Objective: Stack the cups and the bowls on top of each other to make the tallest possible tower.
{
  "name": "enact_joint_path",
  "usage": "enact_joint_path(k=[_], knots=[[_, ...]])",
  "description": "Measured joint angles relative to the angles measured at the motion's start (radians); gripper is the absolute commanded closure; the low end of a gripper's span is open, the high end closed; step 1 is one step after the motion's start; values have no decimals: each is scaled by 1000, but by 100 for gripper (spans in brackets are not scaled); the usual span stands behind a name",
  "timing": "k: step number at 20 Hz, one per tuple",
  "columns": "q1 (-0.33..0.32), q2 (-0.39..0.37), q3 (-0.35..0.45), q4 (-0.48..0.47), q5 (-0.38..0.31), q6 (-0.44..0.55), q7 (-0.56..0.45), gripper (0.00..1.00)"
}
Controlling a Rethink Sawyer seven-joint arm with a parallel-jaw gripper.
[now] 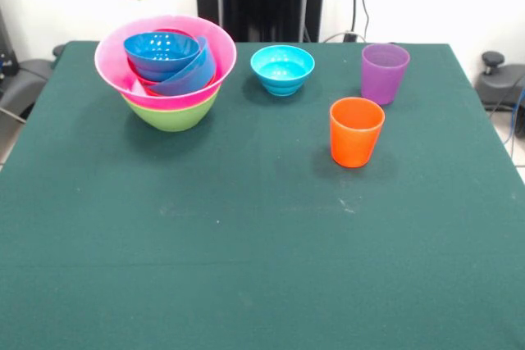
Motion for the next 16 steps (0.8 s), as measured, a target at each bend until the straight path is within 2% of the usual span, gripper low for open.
enact_joint_path(k=[6, 15, 16], knots=[[2, 2, -8, 43, 0, -81, 0, 100], [31, 63, -64, 109, 0, -254, 0, 100], [46, 76, -86, 140, 1, -300, 0, 0]])
